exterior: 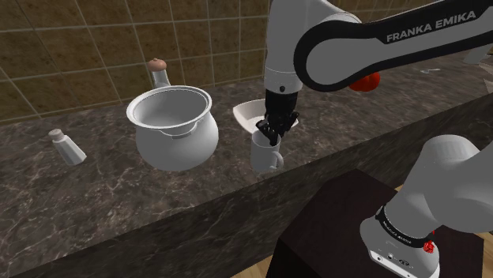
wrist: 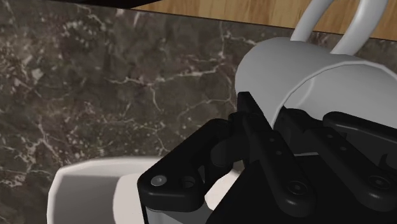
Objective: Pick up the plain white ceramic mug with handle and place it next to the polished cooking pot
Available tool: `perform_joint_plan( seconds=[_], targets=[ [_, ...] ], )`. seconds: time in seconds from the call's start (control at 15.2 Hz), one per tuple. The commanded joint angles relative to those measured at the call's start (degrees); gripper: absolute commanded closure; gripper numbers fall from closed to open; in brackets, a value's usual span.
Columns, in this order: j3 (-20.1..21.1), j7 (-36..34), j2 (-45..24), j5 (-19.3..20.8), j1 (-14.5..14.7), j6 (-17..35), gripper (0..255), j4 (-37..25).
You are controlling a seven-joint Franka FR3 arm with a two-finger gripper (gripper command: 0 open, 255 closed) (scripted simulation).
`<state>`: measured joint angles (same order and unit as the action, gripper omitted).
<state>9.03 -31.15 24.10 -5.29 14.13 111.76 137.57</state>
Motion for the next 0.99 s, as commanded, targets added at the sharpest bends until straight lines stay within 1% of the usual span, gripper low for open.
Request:
perform_joint_plan(
  seconds=[0.0, 0.07, 0.13, 0.46, 0.73, 0.92],
  targets=[
    [0.01, -0.01, -0.01, 0.0, 0.0, 0.02, 255, 0.01],
    [0.01, -0.01, -0.01, 0.0, 0.0, 0.02, 255, 0.01],
    [0.0, 0.0, -0.01, 0.0, 0.0, 0.02, 0, 0.01],
    [0.0, 0.0, -0.01, 0.0, 0.0, 0.03, 0, 0.01],
    [-0.48, -0.05, 0.97, 0.31, -0.18, -7.47, 0, -6.51],
    [-0.48, -0.05, 0.98, 0.31, -0.18, -7.47, 0, -6.5]
  ],
)
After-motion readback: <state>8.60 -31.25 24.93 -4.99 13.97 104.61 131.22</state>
